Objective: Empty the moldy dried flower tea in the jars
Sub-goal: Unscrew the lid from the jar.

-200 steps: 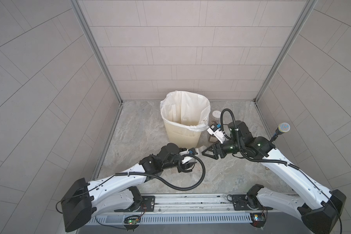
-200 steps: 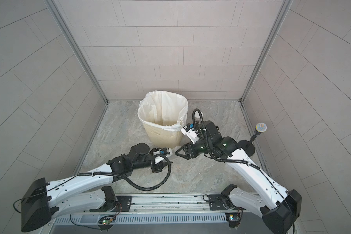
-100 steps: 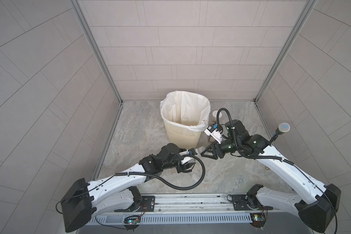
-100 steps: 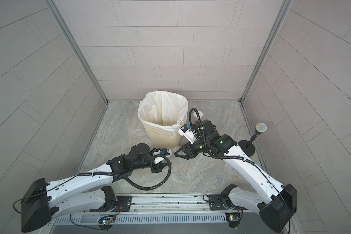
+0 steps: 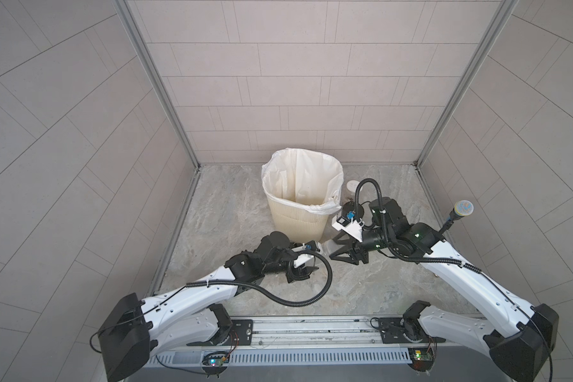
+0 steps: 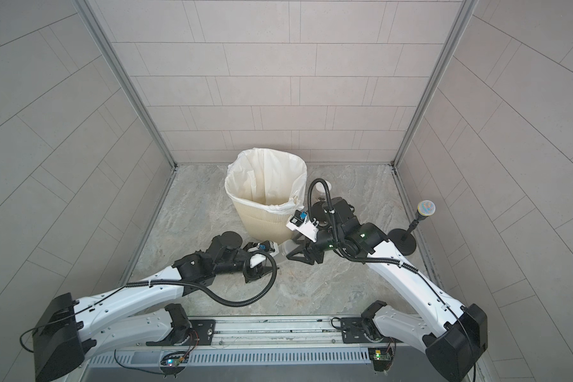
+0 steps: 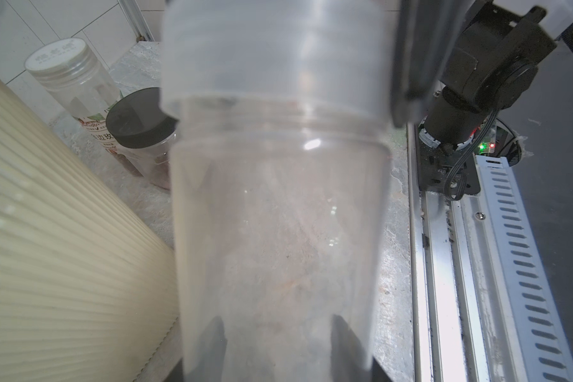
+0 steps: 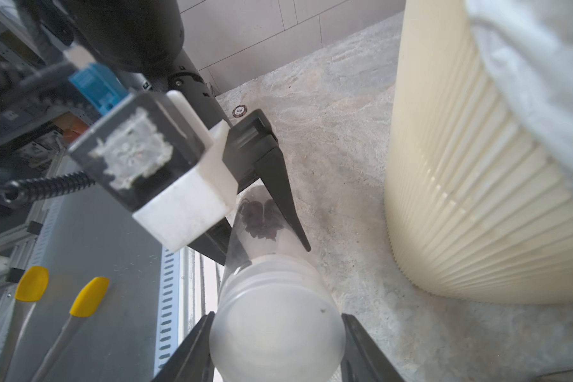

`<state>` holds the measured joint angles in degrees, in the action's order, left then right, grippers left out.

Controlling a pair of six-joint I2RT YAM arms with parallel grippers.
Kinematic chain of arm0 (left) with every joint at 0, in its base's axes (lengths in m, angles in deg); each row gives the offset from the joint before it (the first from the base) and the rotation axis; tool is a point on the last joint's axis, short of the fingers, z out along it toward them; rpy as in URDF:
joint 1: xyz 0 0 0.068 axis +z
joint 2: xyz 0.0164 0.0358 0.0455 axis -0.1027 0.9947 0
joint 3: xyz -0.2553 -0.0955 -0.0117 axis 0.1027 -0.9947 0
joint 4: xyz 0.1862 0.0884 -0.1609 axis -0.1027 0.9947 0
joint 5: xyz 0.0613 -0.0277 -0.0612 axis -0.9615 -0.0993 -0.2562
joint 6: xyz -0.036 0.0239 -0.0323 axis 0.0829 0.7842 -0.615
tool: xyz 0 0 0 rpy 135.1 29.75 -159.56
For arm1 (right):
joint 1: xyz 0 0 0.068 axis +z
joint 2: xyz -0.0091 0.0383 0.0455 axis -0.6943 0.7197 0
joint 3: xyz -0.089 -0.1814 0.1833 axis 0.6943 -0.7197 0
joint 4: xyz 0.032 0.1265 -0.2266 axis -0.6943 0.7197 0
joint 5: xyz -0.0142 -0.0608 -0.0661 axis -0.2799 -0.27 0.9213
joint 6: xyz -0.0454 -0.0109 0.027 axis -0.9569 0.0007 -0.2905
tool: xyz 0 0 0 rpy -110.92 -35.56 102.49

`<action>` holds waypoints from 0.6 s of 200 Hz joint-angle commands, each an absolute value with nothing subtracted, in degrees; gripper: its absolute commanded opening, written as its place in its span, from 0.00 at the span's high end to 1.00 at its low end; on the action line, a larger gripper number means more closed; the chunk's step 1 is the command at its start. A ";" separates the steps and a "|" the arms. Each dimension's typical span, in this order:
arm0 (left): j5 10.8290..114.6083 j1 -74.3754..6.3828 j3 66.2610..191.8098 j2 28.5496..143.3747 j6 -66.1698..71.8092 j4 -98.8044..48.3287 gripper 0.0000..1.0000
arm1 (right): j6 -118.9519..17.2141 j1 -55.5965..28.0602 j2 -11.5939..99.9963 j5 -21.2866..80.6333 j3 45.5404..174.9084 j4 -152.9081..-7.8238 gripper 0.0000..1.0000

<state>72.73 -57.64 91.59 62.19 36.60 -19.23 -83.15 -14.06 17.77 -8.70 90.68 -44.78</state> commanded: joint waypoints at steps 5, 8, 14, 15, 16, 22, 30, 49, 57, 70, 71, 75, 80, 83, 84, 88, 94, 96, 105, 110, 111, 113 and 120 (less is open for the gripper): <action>76.56 -57.16 93.11 60.20 36.30 -17.39 0.58 | -89.00 -15.36 14.85 -13.09 89.02 -48.52 0.78; 76.60 -57.14 93.11 60.11 36.30 -17.37 0.58 | -88.91 -15.33 14.65 -13.53 88.85 -48.67 0.78; 76.53 -57.07 92.94 59.89 36.17 -17.49 0.58 | -88.39 -15.56 14.42 -14.22 88.64 -49.16 0.78; 76.52 -57.06 92.89 59.91 36.15 -17.47 0.58 | -88.30 -15.57 14.32 -14.31 88.61 -49.30 0.78; 76.47 -57.06 92.82 59.87 36.18 -17.46 0.58 | -88.25 -15.66 14.31 -14.40 88.59 -49.42 0.79; 76.25 -57.10 92.53 59.68 36.08 -17.77 0.58 | -86.89 -16.07 14.23 -15.28 88.42 -49.90 0.79; 75.92 -56.94 92.09 59.50 36.04 -18.14 0.58 | -85.26 -16.83 14.14 -16.94 88.20 -50.64 0.79; 75.09 -56.40 91.45 58.82 35.73 -18.71 0.58 | -80.53 -18.40 13.38 -17.71 87.34 -52.96 0.79; 74.86 -56.14 91.19 58.33 35.41 -19.16 0.58 | -78.23 -19.07 12.91 -17.04 87.09 -53.71 0.79; 74.52 -55.59 90.93 57.83 34.80 -19.98 0.58 | -73.84 -20.11 12.16 -15.93 86.74 -54.70 0.78; 74.50 -55.57 90.97 57.82 34.76 -19.99 0.58 | -73.64 -20.22 12.13 -15.87 86.69 -54.75 0.78; 74.26 -55.48 90.91 57.79 34.59 -20.21 0.58 | -71.83 -20.47 11.83 -15.03 86.65 -55.03 0.78; 73.87 -55.44 90.91 57.82 34.54 -20.31 0.58 | -69.90 -20.88 11.57 -14.11 86.56 -55.08 0.78; 73.67 -55.43 90.91 57.82 34.51 -20.26 0.58 | -68.80 -21.06 11.46 -13.54 86.58 -55.07 0.78; 73.59 -55.41 90.91 57.82 34.48 -20.26 0.58 | -68.39 -21.13 11.39 -13.36 86.61 -55.07 0.78; 73.38 -55.43 90.91 57.82 34.47 -20.34 0.58 | -66.83 -21.46 11.24 -12.61 86.56 -55.07 0.78; 72.92 -55.31 90.83 57.75 34.31 -20.52 0.58 | -64.50 -22.00 10.79 -11.22 86.56 -54.99 0.78; 72.86 -55.32 90.78 57.67 34.20 -20.63 0.58 | -63.82 -22.22 10.62 -10.59 86.49 -54.92 0.78; 72.25 -55.23 90.40 57.34 33.70 -21.49 0.58 | -60.07 -23.03 9.71 -7.81 86.23 -54.52 0.78; 71.94 -55.25 90.23 57.17 33.43 -21.73 0.58 | -58.63 -23.73 9.03 -6.46 85.97 -54.18 0.78; 71.85 -55.23 90.22 57.14 33.41 -21.79 0.57 | -58.35 -23.83 8.95 -6.13 85.96 -54.14 0.78; 71.74 -55.21 90.15 57.08 33.34 -21.83 0.58 | -57.82 -24.02 8.59 -5.43 85.90 -53.83 0.78; 71.19 -55.12 90.04 56.81 32.95 -22.06 0.57 | -55.39 -24.63 7.51 -2.32 85.55 -52.89 0.78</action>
<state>72.95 -55.50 91.13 58.32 34.61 -19.12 -66.54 -22.74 10.91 -10.31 86.46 -52.74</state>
